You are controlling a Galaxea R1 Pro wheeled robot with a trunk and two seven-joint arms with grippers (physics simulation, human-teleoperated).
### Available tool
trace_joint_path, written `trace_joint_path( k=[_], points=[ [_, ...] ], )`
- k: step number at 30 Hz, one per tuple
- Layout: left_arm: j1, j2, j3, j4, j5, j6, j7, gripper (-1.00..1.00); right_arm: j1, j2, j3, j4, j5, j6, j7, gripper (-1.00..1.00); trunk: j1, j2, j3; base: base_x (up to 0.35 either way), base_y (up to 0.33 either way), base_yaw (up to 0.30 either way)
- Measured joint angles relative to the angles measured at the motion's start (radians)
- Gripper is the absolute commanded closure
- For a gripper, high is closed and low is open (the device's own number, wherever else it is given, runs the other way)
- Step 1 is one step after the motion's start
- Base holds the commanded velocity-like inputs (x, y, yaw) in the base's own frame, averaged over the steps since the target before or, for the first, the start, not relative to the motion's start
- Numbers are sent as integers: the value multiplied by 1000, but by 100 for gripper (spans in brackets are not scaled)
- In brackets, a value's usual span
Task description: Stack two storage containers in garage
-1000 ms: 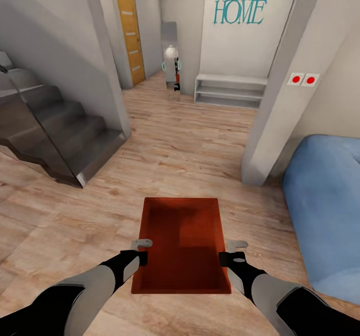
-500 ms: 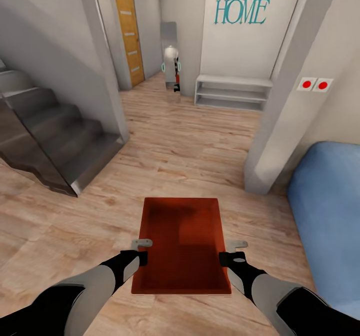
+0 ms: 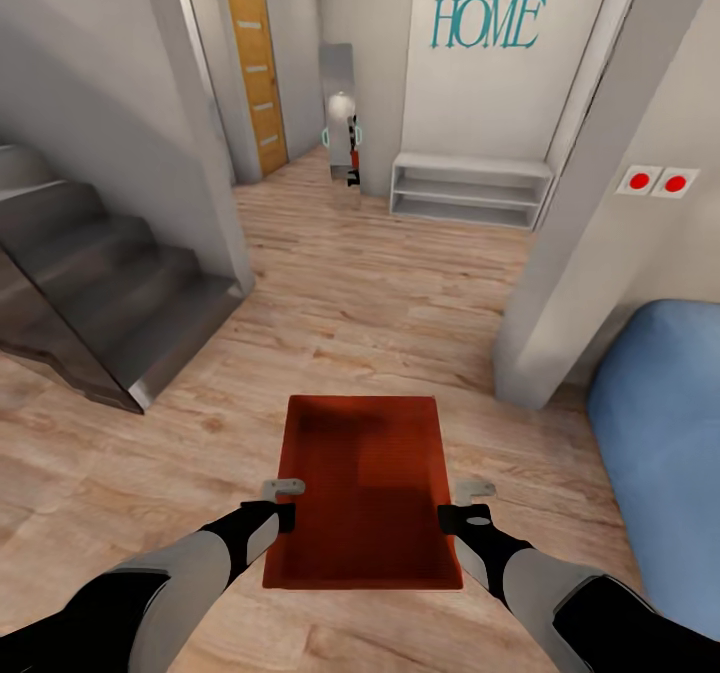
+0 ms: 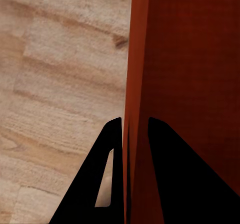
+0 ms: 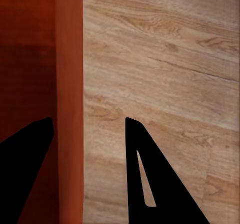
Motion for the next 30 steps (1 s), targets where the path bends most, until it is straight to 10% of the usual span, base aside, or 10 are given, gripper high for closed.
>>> trace_joint_path(
  k=[30],
  points=[
    [0, 0, -2, 1, 3, 0, -1, 100, 0, 0, 0, 0, -1, -1, 0, 100, 0, 0, 0, 322, 0, 0]
  ],
)
